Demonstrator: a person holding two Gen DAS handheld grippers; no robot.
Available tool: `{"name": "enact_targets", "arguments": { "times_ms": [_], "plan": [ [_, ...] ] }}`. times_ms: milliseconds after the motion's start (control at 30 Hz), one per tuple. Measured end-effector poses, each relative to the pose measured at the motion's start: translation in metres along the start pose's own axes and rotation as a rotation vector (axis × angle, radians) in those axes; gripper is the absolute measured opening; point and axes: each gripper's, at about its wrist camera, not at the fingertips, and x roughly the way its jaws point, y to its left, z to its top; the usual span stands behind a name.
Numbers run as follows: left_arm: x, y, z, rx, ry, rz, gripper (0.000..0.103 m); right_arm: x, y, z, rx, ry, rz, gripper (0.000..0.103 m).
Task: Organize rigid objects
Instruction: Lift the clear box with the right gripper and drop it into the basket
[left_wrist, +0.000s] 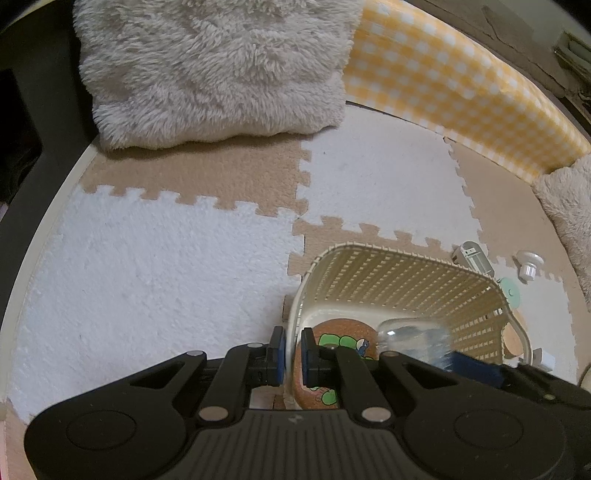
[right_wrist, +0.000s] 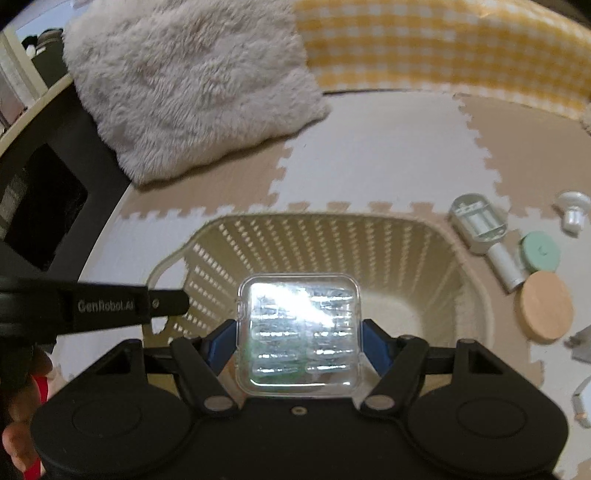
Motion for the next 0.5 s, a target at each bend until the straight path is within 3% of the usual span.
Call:
{"name": "enact_targets", "arguments": {
  "times_ms": [267,500],
  "plan": [
    [0.0,0.0,0.0,-0.002,0.0,-0.003,0.008,0.017,0.018,0.0,0.03,0.044,0.009,0.073],
    [0.0,0.001,-0.001,-0.007,0.001,-0.009,0.008,0.03,0.017,-0.003,0.134,0.093,0.051,0.073]
  ]
}}
